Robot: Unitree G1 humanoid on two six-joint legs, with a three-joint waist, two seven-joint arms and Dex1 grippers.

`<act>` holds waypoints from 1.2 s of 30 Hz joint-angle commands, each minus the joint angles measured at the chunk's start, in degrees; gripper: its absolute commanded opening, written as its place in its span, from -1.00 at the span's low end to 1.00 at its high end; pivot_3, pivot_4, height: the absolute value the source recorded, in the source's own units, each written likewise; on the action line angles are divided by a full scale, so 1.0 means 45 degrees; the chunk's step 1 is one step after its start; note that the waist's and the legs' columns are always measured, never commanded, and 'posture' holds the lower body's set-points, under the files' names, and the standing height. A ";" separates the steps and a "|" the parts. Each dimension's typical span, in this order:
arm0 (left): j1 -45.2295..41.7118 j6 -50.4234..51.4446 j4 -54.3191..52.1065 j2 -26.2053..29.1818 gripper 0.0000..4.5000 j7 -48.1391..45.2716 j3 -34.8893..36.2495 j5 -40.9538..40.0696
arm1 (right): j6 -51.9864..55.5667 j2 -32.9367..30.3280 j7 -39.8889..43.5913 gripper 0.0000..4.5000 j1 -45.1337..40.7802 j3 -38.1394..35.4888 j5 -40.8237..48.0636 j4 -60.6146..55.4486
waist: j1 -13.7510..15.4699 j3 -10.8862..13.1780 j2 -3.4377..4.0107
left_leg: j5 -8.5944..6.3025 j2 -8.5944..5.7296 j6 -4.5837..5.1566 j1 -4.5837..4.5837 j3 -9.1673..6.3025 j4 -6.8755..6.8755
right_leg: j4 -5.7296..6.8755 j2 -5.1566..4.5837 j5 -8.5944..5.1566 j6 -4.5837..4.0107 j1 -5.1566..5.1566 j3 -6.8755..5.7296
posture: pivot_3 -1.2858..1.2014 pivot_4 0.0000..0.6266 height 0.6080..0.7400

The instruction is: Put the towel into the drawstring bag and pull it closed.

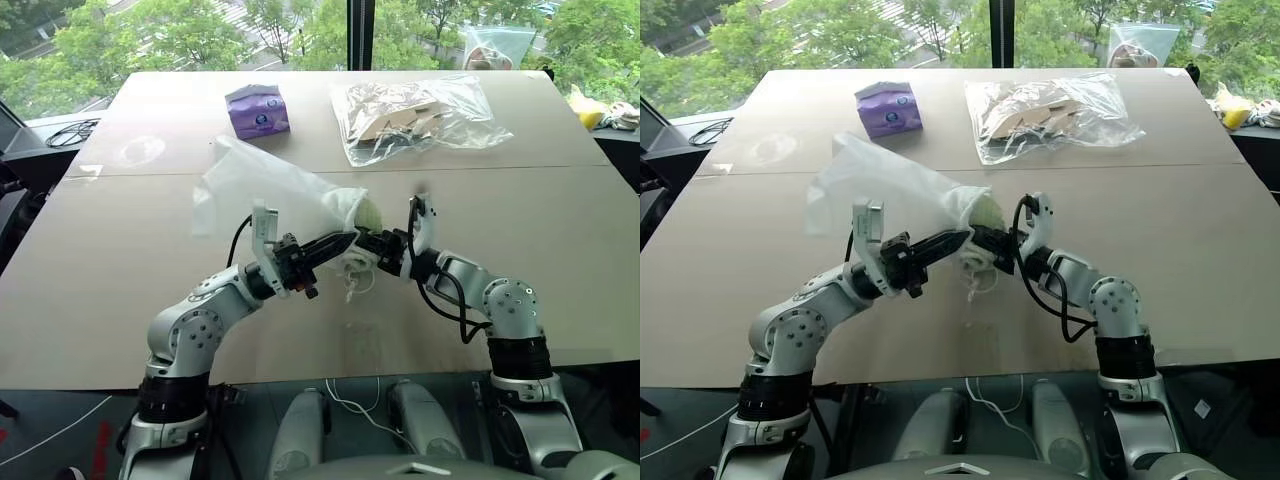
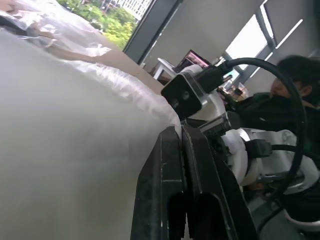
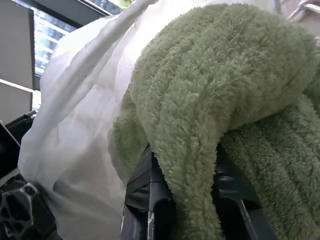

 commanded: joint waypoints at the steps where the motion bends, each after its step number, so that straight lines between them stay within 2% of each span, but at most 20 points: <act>1: 0.0185 0.0700 -0.0901 0.0385 -1.00 -0.0657 -0.0013 -0.1059 | 0.0157 0.0724 0.1127 -0.99 -0.0800 0.0100 0.0483 0.0182 | -0.0025 0.0000 0.0000 | 0.0000 0.0001 0.0000 0.0001 -0.0002 0.0002 | 0.0003 0.0002 0.0000 0.0000 0.0000 0.0000 | 0.03 -0.52 1.00; 6: 0.0308 0.1029 -0.1079 0.0536 -1.00 -0.0739 -0.0134 -0.1326 | 0.0327 0.1991 0.1341 -0.99 -0.1358 -0.0286 0.1422 0.0657 | 0.0005 0.0000 0.0000 | 0.0000 0.0006 0.0000 0.0001 -0.0010 0.0006 | 0.0011 0.0007 0.0001 -0.0004 -0.0001 -0.0006 | 0.03 -0.52 1.00; 11: 0.0496 0.1037 -0.1353 0.0437 -1.00 -0.0623 -0.0410 -0.1384 | -0.0997 0.4229 -0.0997 -0.99 -0.2111 -0.1642 0.3435 0.1242 | 0.0042 -0.0002 0.0005 | 0.0000 0.0000 0.0000 -0.0002 -0.0018 0.0018 | 0.0013 0.0000 0.0015 -0.0026 0.0003 -0.0014 | 0.03 -0.52 1.00; 14: 0.0492 0.0976 -0.1470 0.0338 -1.00 -0.0478 -0.0515 -0.1447 | -0.1976 0.4630 -0.2363 -0.99 -0.2395 -0.1567 0.3797 0.1021 | 0.0029 -0.0002 0.0005 | 0.0000 -0.0007 0.0000 -0.0012 -0.0016 0.0024 | 0.0011 -0.0006 0.0014 -0.0024 0.0001 -0.0014 | 0.03 -0.52 1.00; 18: 0.0195 0.0664 -0.1222 0.0124 -1.00 -0.0234 -0.0357 -0.1379 | -0.2948 0.3978 -0.3295 -0.99 -0.2330 -0.0875 0.2372 0.0978 | -0.0056 -0.0001 0.0006 | 0.0000 0.0002 0.0000 -0.0006 -0.0018 0.0024 | 0.0018 0.0003 0.0011 -0.0022 -0.0001 -0.0014 | 0.03 -0.52 1.00; 24: -0.0587 -0.0355 -0.0162 -0.0086 -1.00 0.0200 0.0008 -0.0388 | -0.2484 0.2016 -0.2752 0.15 -0.1287 0.0477 -0.0145 0.0255 | -0.0038 -0.0002 0.0007 | 0.0000 0.0010 0.0000 -0.0006 -0.0020 0.0025 | 0.0019 0.0018 0.0013 -0.0023 -0.0002 -0.0014 | 0.03 -0.52 1.00; 30: -0.1142 -0.0851 0.0717 -0.0223 -1.00 0.0481 0.0625 -0.0189 | -0.1366 0.0626 -0.1536 0.15 -0.0453 0.0540 -0.0518 -0.0709 | 0.0068 -0.0002 0.0005 | 0.0000 -0.0005 0.0000 -0.0016 -0.0021 0.0025 | 0.0012 0.0002 0.0014 -0.0027 -0.0002 -0.0015 | 0.03 -0.52 1.00; 36: -0.1339 -0.0845 0.0946 -0.0263 -1.00 0.0614 0.1040 -0.0249 | -0.0900 0.0163 -0.0870 0.15 -0.0193 0.0141 -0.0566 -0.0830 | 0.0016 -0.0003 0.0004 | 0.0000 0.0001 0.0000 -0.0007 -0.0023 0.0026 | 0.0019 0.0010 0.0010 -0.0019 -0.0002 -0.0016 | 0.03 -0.52 1.00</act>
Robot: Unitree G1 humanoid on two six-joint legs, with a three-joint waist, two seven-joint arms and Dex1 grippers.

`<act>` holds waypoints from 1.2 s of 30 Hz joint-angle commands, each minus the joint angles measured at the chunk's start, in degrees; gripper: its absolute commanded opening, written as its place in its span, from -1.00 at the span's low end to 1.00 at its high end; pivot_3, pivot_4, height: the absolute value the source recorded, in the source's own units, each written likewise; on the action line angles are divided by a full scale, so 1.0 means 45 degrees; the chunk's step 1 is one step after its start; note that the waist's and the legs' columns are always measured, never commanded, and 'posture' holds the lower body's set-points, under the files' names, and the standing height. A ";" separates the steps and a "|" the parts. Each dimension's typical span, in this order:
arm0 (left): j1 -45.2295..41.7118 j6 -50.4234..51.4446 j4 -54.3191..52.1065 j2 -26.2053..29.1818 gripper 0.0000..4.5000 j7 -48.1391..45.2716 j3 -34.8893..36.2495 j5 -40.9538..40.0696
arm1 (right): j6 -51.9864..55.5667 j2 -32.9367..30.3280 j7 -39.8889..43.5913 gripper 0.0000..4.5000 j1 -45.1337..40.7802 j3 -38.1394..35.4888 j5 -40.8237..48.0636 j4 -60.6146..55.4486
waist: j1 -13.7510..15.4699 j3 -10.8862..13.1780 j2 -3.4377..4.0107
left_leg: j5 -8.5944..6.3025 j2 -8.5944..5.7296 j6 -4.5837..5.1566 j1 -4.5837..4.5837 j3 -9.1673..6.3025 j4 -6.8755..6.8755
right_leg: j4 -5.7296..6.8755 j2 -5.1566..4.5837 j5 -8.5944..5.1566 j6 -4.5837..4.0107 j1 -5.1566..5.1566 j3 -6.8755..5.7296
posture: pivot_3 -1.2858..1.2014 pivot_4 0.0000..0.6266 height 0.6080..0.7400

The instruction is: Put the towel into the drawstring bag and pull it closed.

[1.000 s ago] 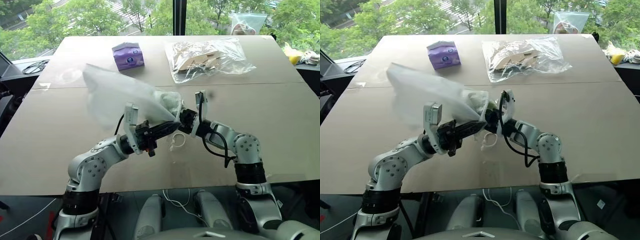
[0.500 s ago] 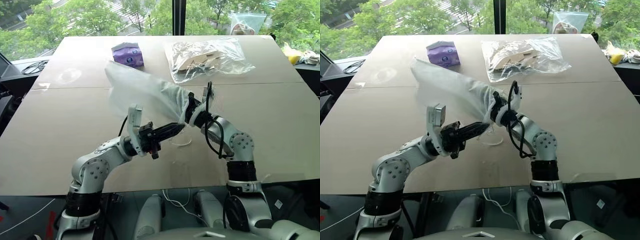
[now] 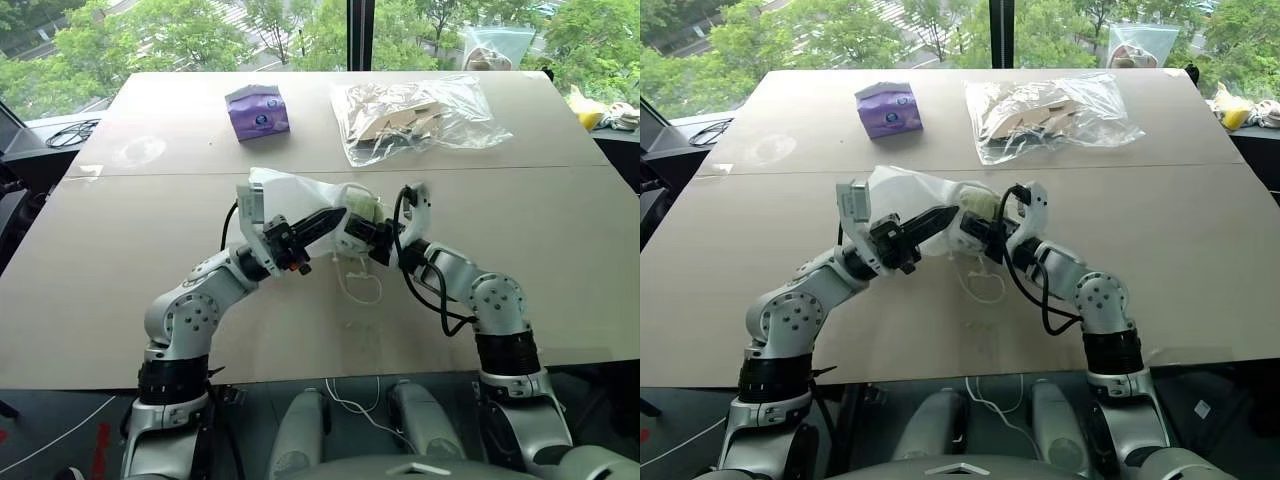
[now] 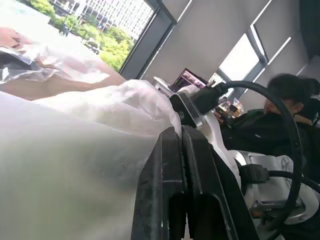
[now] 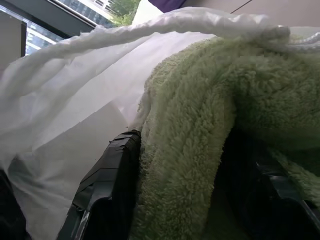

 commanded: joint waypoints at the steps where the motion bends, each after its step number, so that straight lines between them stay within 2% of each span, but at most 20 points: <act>1: -0.0222 -0.0193 -0.0177 -0.0056 -1.00 0.0106 0.0458 -0.0238 | 0.0188 -0.0201 0.0572 0.15 0.0140 -0.0360 0.0028 -0.0586 | 0.0009 0.0000 -0.0001 | 0.0000 0.0000 0.0000 0.0000 0.0000 0.0000 | 0.0000 0.0000 0.0000 0.0000 0.0000 0.0000 | 0.03 -0.52 1.00; 8: -0.0193 -0.0066 -0.0270 0.0009 -1.00 0.0168 0.0647 -0.0285 | 0.1022 -0.0924 0.1262 0.15 0.0540 -0.0876 0.0490 -0.0991 | 0.0060 0.0000 -0.0001 | 0.0000 -0.0005 0.0000 -0.0006 0.0003 0.0002 | -0.0003 -0.0007 0.0003 -0.0003 0.0001 0.0001 | 0.03 -0.52 1.00; 11: -0.0099 0.0020 -0.0428 -0.0011 -1.00 0.0118 0.0499 -0.0252 | 0.1318 -0.0830 0.1372 -0.19 0.0482 -0.0652 0.0332 -0.0945 | 0.0017 0.0000 -0.0001 | 0.0000 -0.0002 0.0000 -0.0002 0.0003 0.0003 | -0.0001 -0.0003 0.0002 0.0000 0.0001 0.0001 | 0.03 -0.52 1.00; 12: -0.0096 0.0037 -0.0471 -0.0036 -1.00 0.0133 0.0461 -0.0256 | 0.1336 -0.0728 0.1372 -0.43 0.0436 -0.0608 0.0264 -0.0887 | 0.0014 0.0000 -0.0001 | 0.0000 0.0001 0.0000 0.0000 0.0002 0.0003 | 0.0001 0.0001 0.0001 0.0000 0.0001 0.0001 | 0.03 -0.52 1.00; 15: -0.0076 0.0205 -0.0632 -0.0044 -1.00 0.0107 0.0385 -0.0386 | 0.1276 -0.0295 0.1329 -0.98 0.0240 -0.0609 0.0103 -0.0639 | 0.0011 0.0000 -0.0001 | 0.0000 0.0005 0.0000 0.0000 0.0000 0.0003 | 0.0004 0.0007 0.0002 0.0000 0.0001 0.0001 | 0.03 -0.52 1.00; 23: 0.0235 0.1026 -0.1236 0.0331 -1.00 -0.0616 -0.0084 -0.0778 | 0.1167 0.1008 0.1823 -0.98 -0.0753 -0.0818 0.0508 -0.0194 | 0.0008 0.0000 0.0000 | 0.0000 0.0005 0.0000 -0.0005 0.0000 0.0010 | 0.0004 0.0005 0.0004 -0.0003 0.0000 0.0001 | 0.03 -0.52 1.00; 30: 0.0284 0.1629 -0.1665 0.0412 -1.00 -0.1042 -0.0419 -0.1444 | 0.0101 0.3152 0.3034 -0.98 -0.2156 -0.1591 0.1243 0.1589 | -0.0010 0.0000 0.0001 | 0.0000 0.0014 0.0000 -0.0001 -0.0005 0.0010 | 0.0006 0.0012 0.0005 -0.0006 0.0002 -0.0006 | 0.03 -0.52 1.00; 36: 0.0346 0.1589 -0.1759 0.0212 -1.00 -0.0940 -0.0453 -0.1628 | -0.2279 0.3643 0.1915 -0.98 -0.2436 -0.0760 -0.1385 0.2647 | -0.0018 0.0000 0.0001 | 0.0000 -0.0001 0.0000 -0.0008 -0.0002 0.0016 | 0.0003 -0.0001 0.0013 -0.0016 0.0002 -0.0005 | 0.03 -0.52 1.00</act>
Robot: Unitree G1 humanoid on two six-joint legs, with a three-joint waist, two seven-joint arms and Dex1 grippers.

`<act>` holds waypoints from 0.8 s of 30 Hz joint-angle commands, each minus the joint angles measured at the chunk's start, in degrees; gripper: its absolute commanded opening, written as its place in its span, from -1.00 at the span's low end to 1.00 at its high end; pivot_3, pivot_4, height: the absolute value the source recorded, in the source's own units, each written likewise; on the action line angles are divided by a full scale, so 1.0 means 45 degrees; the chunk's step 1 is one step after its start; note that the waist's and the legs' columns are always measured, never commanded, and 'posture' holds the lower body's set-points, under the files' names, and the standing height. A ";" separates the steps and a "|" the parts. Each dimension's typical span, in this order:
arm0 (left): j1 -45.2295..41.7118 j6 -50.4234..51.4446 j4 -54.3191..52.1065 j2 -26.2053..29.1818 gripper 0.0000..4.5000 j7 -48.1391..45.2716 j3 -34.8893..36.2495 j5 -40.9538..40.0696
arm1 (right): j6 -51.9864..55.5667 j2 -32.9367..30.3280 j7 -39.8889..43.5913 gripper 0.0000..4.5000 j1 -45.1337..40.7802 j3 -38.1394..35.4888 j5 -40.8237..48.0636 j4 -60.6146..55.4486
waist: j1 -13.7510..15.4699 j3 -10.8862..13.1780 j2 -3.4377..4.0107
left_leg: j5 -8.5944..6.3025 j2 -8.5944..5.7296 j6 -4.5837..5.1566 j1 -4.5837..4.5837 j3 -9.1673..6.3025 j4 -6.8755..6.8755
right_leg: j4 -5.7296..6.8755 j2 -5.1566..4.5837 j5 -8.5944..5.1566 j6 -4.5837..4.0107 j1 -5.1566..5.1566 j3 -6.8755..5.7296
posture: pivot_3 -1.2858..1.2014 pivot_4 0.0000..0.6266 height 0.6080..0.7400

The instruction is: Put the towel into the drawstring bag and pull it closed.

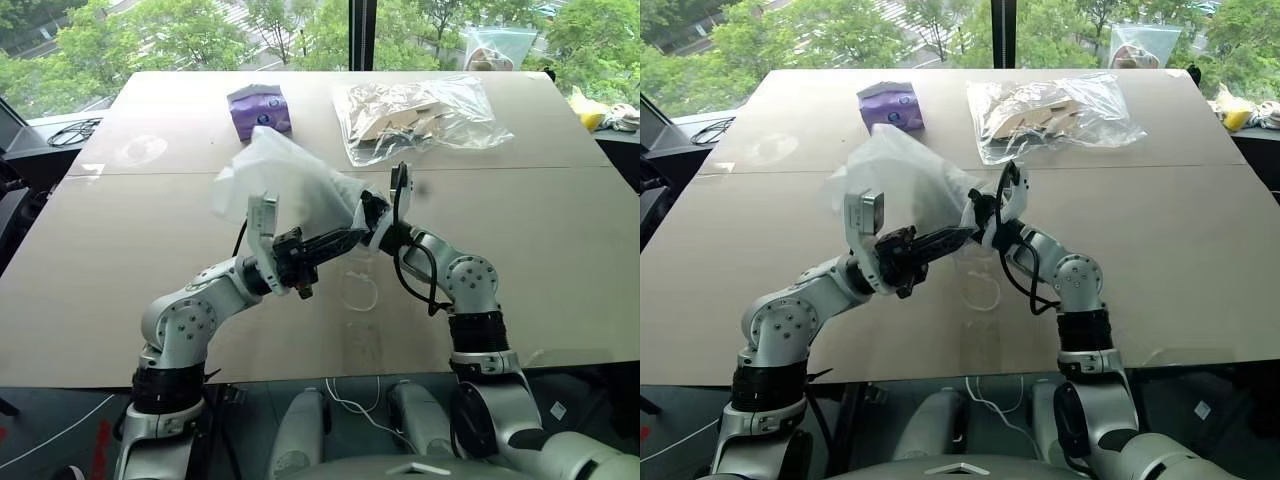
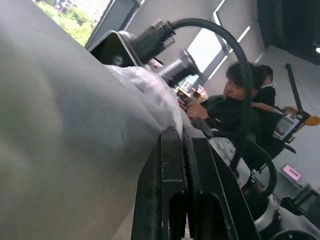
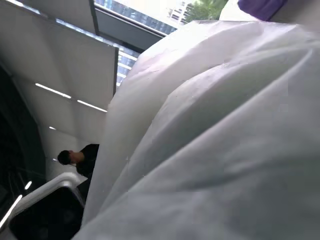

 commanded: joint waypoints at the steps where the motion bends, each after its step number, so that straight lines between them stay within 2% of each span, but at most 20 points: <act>1: -0.0105 -0.0193 -0.0422 -0.0133 -1.00 -0.0017 0.0118 -0.0327 | -0.1486 0.1299 -0.0457 -0.98 -0.0759 0.0629 -0.1620 -0.0178 | -0.0026 0.0000 0.0001 | 0.0000 0.0001 0.0000 0.0000 -0.0001 0.0000 | 0.0001 0.0001 0.0000 0.0000 -0.0001 0.0000 | 0.03 -0.52 1.00; 2: -0.0172 -0.0334 -0.0275 -0.0218 -1.00 0.0104 0.0226 -0.0251 | -0.1391 0.1121 -0.0219 -0.68 -0.0490 0.0893 -0.1695 -0.0484 | -0.0053 0.0000 0.0001 | 0.0000 0.0003 0.0000 0.0004 -0.0004 -0.0001 | 0.0005 0.0004 0.0000 0.0000 -0.0002 -0.0001 | 0.03 -0.52 1.00; 4: -0.0288 -0.0567 -0.0024 -0.0299 -1.00 0.0235 0.0375 -0.0092 | -0.1021 0.0670 0.0045 -0.27 0.0027 0.1291 -0.1796 -0.1231 | -0.0057 0.0001 0.0001 | 0.0000 0.0010 0.0000 0.0005 -0.0005 -0.0003 | 0.0006 0.0010 0.0001 -0.0004 -0.0003 -0.0001 | 0.03 -0.52 1.00; 5: -0.0310 -0.0659 0.0032 -0.0306 -1.00 0.0227 0.0442 -0.0070 | -0.0831 0.0120 -0.0021 -0.21 0.0309 0.1644 -0.2278 -0.1718 | -0.0043 0.0001 0.0002 | 0.0000 0.0010 0.0000 0.0005 -0.0005 -0.0003 | 0.0006 0.0010 0.0001 -0.0004 -0.0003 -0.0001 | 0.03 -0.52 1.00; 7: -0.0320 -0.0791 0.0075 -0.0304 -1.00 0.0207 0.0540 -0.0081 | -0.0358 -0.1381 0.0351 0.17 0.0758 0.2668 -0.3514 -0.2763 | -0.0022 0.0000 0.0001 | 0.0000 0.0010 -0.0001 -0.0001 -0.0017 -0.0007 | 0.0004 0.0010 0.0001 -0.0007 -0.0004 -0.0011 | 0.03 -0.52 1.00; 8: -0.0322 -0.0816 0.0097 -0.0290 -1.00 0.0209 0.0601 -0.0121 | -0.0031 -0.2160 0.0748 0.30 0.1015 0.3117 -0.3875 -0.3406 | 0.0018 0.0002 0.0003 | 0.0000 0.0007 -0.0001 -0.0001 -0.0016 -0.0006 | 0.0004 0.0007 0.0001 -0.0007 -0.0004 -0.0011 | 0.03 -0.52 1.00; 9: -0.0332 -0.0837 0.0142 -0.0262 -1.00 0.0194 0.0640 -0.0128 | 0.0295 -0.2687 0.1051 0.54 0.1269 0.3217 -0.3847 -0.3958 | 0.0084 0.0002 0.0005 | 0.0000 -0.0001 -0.0001 -0.0008 -0.0017 -0.0003 | 0.0000 0.0000 0.0002 -0.0007 -0.0003 -0.0012 | 0.03 -0.52 1.00; 12: -0.0340 -0.0921 0.0367 -0.0150 -1.00 0.0086 0.0731 -0.0041 | 0.0895 -0.3673 0.1592 0.54 0.1906 0.2613 -0.2986 -0.5190 | 0.0197 0.0002 0.0002 | 0.0000 -0.0033 -0.0001 -0.0013 -0.0017 0.0012 | -0.0010 -0.0037 -0.0012 0.0009 0.0008 -0.0017 | 0.03 -0.52 1.00; 16: -0.0408 -0.1011 0.0615 -0.0112 -1.00 0.0013 0.0789 0.0066 | 0.1163 -0.4329 0.2048 0.54 0.2320 0.2077 -0.2760 -0.5758 | 0.0173 0.0002 0.0002 | 0.0001 -0.0008 -0.0001 0.0003 -0.0011 0.0016 | 0.0001 -0.0008 -0.0033 0.0020 0.0006 -0.0011 | 0.03 -0.52 1.00; 20: -0.0477 -0.1017 0.0735 -0.0105 -1.00 -0.0015 0.0687 0.0163 | 0.1008 -0.4088 0.1661 0.54 0.2331 0.1685 -0.2960 -0.5618 | 0.0180 0.0001 0.0001 | 0.0001 0.0000 -0.0001 0.0007 -0.0017 0.0017 | 0.0008 0.0005 -0.0049 -0.0002 0.0007 -0.0013 | 0.03 -0.52 1.00; 21: -0.0465 -0.1002 0.0730 -0.0102 -1.00 -0.0033 0.0648 0.0177 | 0.0996 -0.4006 0.1612 0.79 0.2303 0.1709 -0.3046 -0.5602 | 0.0176 0.0001 0.0001 | 0.0001 0.0000 0.0000 0.0005 -0.0014 0.0017 | 0.0007 0.0005 -0.0046 0.0003 0.0006 -0.0011 | 0.03 -0.52 1.00; 22: -0.0446 -0.0987 0.0712 -0.0099 -1.00 -0.0055 0.0619 0.0197 | 0.1015 -0.3885 0.1517 0.91 0.2281 0.1702 -0.3092 -0.5574 | 0.0179 0.0001 0.0001 | 0.0001 0.0000 -0.0001 0.0004 -0.0013 0.0017 | 0.0007 0.0004 -0.0042 0.0009 0.0006 -0.0011 | 0.03 -0.52 1.00; 23: -0.0427 -0.0973 0.0681 -0.0101 -1.00 -0.0090 0.0558 0.0239 | 0.0968 -0.3576 0.1177 1.00 0.2174 0.1641 -0.3222 -0.5350 | 0.0184 0.0001 0.0001 | 0.0001 0.0000 -0.0001 0.0003 -0.0013 0.0017 | 0.0007 0.0004 -0.0033 0.0022 0.0006 -0.0010 | 0.03 -0.52 1.00; 24: -0.0407 -0.0955 0.0640 -0.0107 -1.00 -0.0113 0.0520 0.0248 | 0.0909 -0.3201 0.0749 1.00 0.2067 0.1528 -0.3359 -0.5104 | 0.0185 0.0001 0.0001 | 0.0000 0.0000 -0.0001 0.0002 -0.0014 0.0017 | 0.0007 0.0004 -0.0025 0.0034 0.0006 -0.0010 | 0.03 -0.52 1.00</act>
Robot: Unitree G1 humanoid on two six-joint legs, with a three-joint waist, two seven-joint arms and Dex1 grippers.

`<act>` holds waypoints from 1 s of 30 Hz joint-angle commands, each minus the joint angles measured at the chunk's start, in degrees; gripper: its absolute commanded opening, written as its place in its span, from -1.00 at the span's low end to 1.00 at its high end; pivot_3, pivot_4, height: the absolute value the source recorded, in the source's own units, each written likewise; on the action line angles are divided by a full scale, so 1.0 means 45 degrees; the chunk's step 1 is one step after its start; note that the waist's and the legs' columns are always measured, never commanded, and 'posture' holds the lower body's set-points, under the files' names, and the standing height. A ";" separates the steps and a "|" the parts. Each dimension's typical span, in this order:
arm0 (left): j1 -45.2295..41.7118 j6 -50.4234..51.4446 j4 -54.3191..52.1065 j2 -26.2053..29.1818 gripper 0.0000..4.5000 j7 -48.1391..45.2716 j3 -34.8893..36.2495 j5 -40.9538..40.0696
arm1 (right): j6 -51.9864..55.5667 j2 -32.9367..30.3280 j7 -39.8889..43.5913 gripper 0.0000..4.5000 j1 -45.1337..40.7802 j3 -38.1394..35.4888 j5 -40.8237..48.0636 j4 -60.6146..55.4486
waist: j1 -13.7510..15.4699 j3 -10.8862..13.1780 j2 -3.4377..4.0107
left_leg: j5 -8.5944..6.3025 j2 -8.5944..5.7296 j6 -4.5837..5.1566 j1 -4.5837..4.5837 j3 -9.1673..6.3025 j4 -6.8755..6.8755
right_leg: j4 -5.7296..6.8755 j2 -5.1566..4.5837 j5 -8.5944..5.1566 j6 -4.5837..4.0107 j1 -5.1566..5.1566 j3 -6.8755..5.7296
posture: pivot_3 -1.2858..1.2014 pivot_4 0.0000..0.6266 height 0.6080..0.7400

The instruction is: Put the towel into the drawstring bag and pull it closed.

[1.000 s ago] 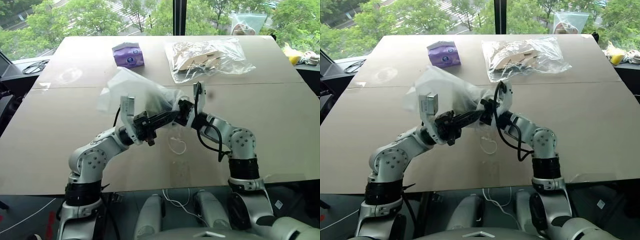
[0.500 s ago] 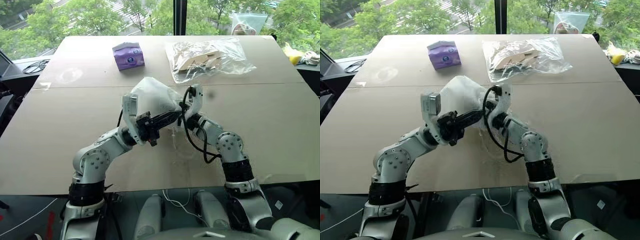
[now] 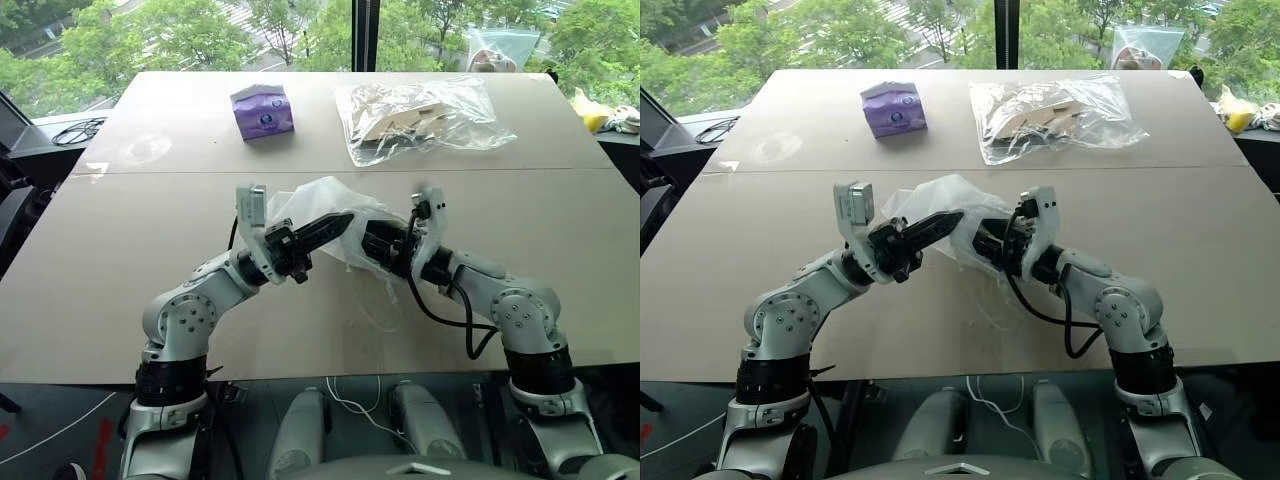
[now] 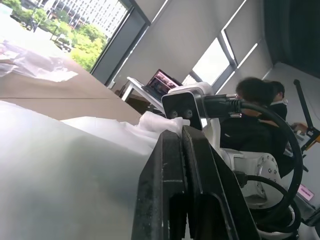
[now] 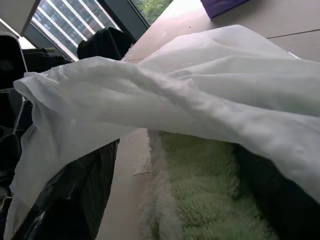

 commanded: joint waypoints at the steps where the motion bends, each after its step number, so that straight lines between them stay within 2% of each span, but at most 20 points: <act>1: -0.0071 -0.0148 -0.0277 0.0080 -1.00 -0.0201 0.0028 -0.0015 | -0.0319 0.1071 -0.1201 1.00 -0.0489 -0.0544 -0.0238 0.0391 | -0.0006 0.0000 0.0000 | 0.0000 0.0000 0.0000 0.0000 -0.0001 -0.0001 | 0.0000 0.0000 0.0000 -0.0001 0.0000 0.0000 | 0.03 -0.52 1.00; 5: -0.0058 -0.0204 -0.0300 0.0105 -1.00 -0.0183 -0.0019 0.0113 | -0.0092 0.2460 -0.2226 1.00 -0.0798 -0.1751 0.0813 0.0805 | 0.0050 0.0000 0.0001 | 0.0000 0.0001 0.0000 0.0001 -0.0006 -0.0001 | 0.0004 0.0002 0.0013 -0.0019 -0.0002 -0.0003 | 0.03 -0.52 1.00; 8: -0.0071 -0.0341 -0.0233 0.0141 -1.00 -0.0169 -0.0001 0.0322 | 0.0550 0.2945 -0.2997 1.00 -0.1042 -0.2820 0.2657 0.0757 | 0.0127 0.0000 0.0001 | 0.0000 -0.0006 0.0000 -0.0009 -0.0006 0.0001 | 0.0001 -0.0006 0.0022 -0.0034 -0.0002 -0.0003 | 0.03 -0.52 1.00; 14: -0.0509 -0.1097 0.0465 -0.0123 -1.00 0.0238 0.0132 0.1143 | 0.2398 0.1512 -0.3183 1.00 -0.0465 -0.3278 0.5440 -0.0176 | 0.0132 0.0001 0.0001 | 0.0000 -0.0016 0.0000 -0.0012 -0.0006 0.0001 | -0.0003 -0.0017 0.0025 -0.0046 0.0001 -0.0006 | 0.03 -0.52 1.00; 18: -0.0659 -0.1262 0.0661 -0.0220 -1.00 0.0215 0.0051 0.1388 | 0.2463 0.0550 -0.3202 1.00 0.0333 -0.3675 0.7622 -0.0623 | 0.0062 0.0001 0.0001 | 0.0000 -0.0014 0.0001 -0.0009 -0.0006 -0.0003 | -0.0006 -0.0015 0.0022 -0.0039 0.0003 -0.0006 | 0.03 -0.52 1.00; 20: -0.0674 -0.1283 0.0664 -0.0275 -1.00 0.0217 -0.0005 0.1477 | 0.2427 0.0006 -0.2937 1.00 0.0720 -0.3633 0.8071 -0.0952 | 0.0054 0.0001 0.0001 | 0.0000 -0.0008 0.0001 -0.0007 -0.0005 -0.0004 | -0.0004 -0.0010 0.0012 -0.0025 0.0002 -0.0006 | 0.03 -0.52 1.00; 24: -0.0727 -0.1304 0.0667 -0.0374 -1.00 0.0276 -0.0019 0.1634 | 0.1965 -0.1623 -0.1050 1.00 0.1334 -0.3338 0.6958 -0.2334 | 0.0092 0.0001 0.0001 | 0.0000 -0.0009 0.0001 -0.0009 -0.0003 0.0002 | -0.0004 -0.0010 -0.0004 -0.0007 0.0003 -0.0005 | 0.03 -0.52 1.00; 28: -0.0735 -0.1278 0.0627 -0.0335 -1.00 0.0348 0.0094 0.1633 | -0.0246 -0.3884 0.0630 1.00 0.2231 -0.3141 0.2712 -0.2524 | 0.0113 -0.0001 -0.0001 | 0.0000 -0.0010 0.0001 -0.0004 0.0002 0.0012 | -0.0008 -0.0011 -0.0008 -0.0001 0.0011 -0.0003 | 0.03 -0.52 1.00; 30: -0.0720 -0.1252 0.0615 -0.0290 -1.00 0.0338 0.0134 0.1606 | -0.0817 -0.5121 0.1793 1.00 0.2794 -0.2995 0.1523 -0.2596 | 0.0145 -0.0001 -0.0001 | 0.0000 -0.0011 0.0001 -0.0005 0.0009 0.0017 | -0.0010 -0.0012 -0.0024 -0.0026 0.0012 -0.0001 | 0.03 -0.52 1.00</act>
